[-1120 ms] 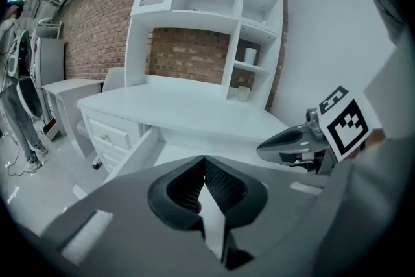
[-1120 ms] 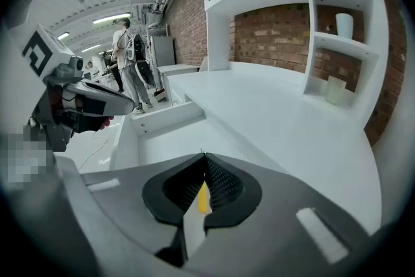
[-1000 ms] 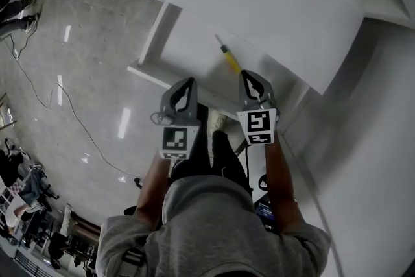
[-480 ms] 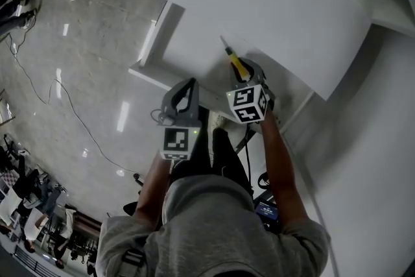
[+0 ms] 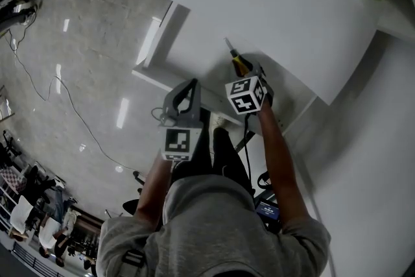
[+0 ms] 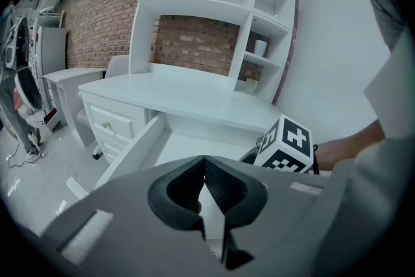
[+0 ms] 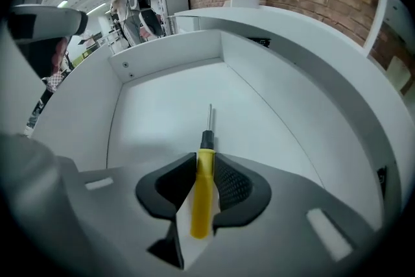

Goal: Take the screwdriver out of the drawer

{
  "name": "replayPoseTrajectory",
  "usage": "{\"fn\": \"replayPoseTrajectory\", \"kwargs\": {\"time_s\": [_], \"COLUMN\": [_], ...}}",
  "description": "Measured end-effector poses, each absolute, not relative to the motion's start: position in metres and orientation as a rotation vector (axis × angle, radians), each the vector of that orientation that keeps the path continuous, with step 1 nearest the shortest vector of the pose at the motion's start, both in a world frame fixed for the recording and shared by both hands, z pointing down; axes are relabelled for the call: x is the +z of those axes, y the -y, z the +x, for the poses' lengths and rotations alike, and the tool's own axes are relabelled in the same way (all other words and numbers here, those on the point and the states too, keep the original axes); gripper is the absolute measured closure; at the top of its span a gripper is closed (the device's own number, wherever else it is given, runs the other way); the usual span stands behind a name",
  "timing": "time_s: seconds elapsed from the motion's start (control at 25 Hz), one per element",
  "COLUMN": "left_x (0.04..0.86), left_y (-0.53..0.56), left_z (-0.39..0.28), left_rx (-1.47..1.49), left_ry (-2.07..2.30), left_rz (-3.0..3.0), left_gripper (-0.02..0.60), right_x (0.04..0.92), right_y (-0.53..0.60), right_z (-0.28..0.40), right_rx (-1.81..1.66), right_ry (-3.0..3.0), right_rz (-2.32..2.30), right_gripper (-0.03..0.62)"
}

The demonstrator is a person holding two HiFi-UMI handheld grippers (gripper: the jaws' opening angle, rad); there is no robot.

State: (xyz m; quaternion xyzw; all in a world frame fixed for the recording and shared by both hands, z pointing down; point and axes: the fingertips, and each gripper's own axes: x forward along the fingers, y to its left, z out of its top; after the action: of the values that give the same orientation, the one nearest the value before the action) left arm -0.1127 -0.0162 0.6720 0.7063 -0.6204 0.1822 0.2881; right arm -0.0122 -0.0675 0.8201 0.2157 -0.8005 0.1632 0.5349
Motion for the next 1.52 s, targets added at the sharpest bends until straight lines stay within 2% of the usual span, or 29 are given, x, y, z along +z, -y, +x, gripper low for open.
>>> {"fn": "replayPoseTrajectory", "kwargs": {"time_s": [0.6, 1.52], "left_x": [0.654, 0.513], "left_y": [0.017, 0.057], "left_z": [-0.122, -0.137], "left_rx": [0.462, 0.371], "left_ry": [1.695, 1.873], "left_rz": [1.904, 2.086], "left_gripper": [0.569, 0.569], "right_x": [0.8, 0.59], "right_y": [0.066, 0.107], "right_z": [-0.02, -0.044], "right_rx": [0.308, 0.188], "right_ry": [1.931, 2.227], "right_rz": [0.492, 0.766], "right_gripper": [0.516, 0.517]}}
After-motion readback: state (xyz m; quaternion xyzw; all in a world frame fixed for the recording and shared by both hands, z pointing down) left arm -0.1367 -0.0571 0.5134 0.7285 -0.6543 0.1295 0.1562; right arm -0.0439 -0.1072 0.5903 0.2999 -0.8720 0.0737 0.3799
